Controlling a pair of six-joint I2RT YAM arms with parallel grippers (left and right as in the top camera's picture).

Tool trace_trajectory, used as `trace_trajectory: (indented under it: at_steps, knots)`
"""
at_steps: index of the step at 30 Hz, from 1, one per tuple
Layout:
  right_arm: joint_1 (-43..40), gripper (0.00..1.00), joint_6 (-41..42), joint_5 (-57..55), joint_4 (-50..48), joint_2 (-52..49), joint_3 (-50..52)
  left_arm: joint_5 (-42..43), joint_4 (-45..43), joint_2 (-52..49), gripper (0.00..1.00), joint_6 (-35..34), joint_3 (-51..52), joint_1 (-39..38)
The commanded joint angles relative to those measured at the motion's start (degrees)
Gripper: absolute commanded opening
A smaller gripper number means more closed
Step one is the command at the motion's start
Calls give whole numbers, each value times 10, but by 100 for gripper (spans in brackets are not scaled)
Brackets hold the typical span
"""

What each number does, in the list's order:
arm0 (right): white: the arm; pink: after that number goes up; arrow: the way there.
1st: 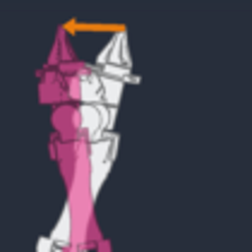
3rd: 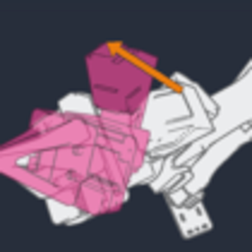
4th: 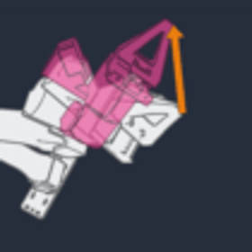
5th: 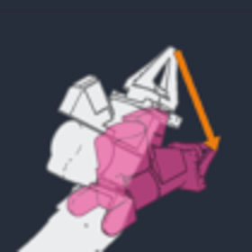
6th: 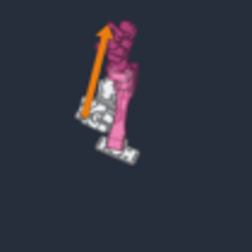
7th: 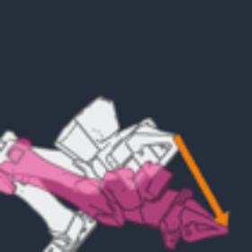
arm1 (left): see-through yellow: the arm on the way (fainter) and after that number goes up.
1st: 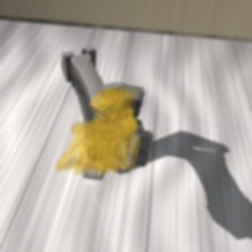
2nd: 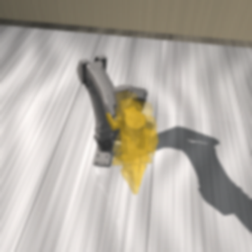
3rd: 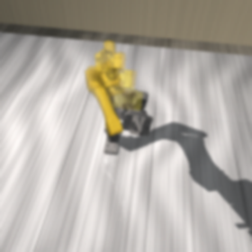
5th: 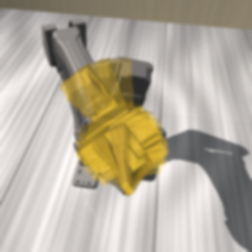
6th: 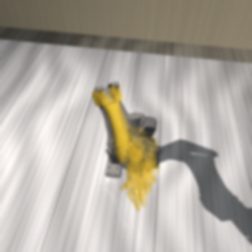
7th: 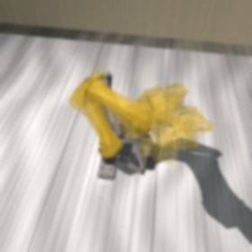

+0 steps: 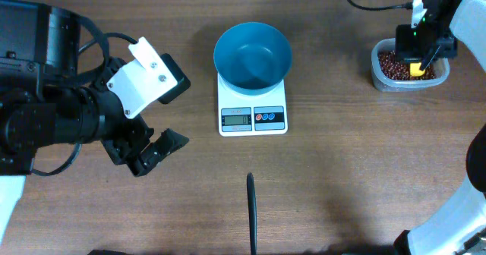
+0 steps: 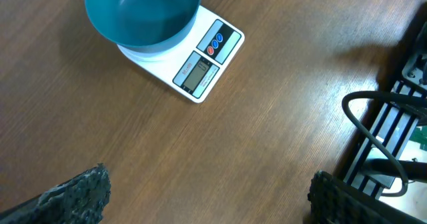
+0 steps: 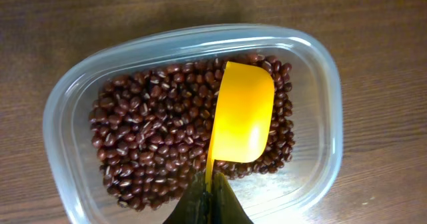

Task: Scoop item into bowl and weigh 50g on scale
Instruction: 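Push the yellow scoop down through the beans to fill it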

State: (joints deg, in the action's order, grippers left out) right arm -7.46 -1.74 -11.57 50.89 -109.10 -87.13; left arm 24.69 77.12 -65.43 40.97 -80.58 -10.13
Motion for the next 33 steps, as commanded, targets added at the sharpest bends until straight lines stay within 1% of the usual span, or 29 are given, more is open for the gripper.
trace_trajectory:
  at_steps: [1, 6, 13, 16, 19, 22, 29, 31, 33]
  knots:
    - [2, 4, 8, 45, 24, -10, 5, 10, -1, -1, 99, 9, -11, 3]
    - [-10, 4, 8, 48, 65, -10, 5, 10, -1, -1, 99, 9, -11, 3]
    - [-92, 4, 7, 207, 61, -10, 5, 10, -1, -1, 99, 9, -11, 3]
    - [-110, 4, 8, 259, 61, -10, 5, 10, -1, -1, 99, 9, -11, 3]
    - [-110, 4, 8, 313, 63, -10, 5, 10, -1, -1, 99, 9, -11, 3]
    - [-110, 4, 7, 339, 65, -10, 5, 10, -1, -1, 99, 9, -11, 3]
    - [-111, 4, 16, 339, 79, -10, 14, 10, -1, -1, 99, 9, -11, 3]
    - [-122, 4, 37, 342, 78, -10, 30, 10, -1, -1, 99, 9, -11, 3]
    - [-139, 4, 37, 365, 77, -10, 39, 10, -1, -1, 99, 9, -11, 3]
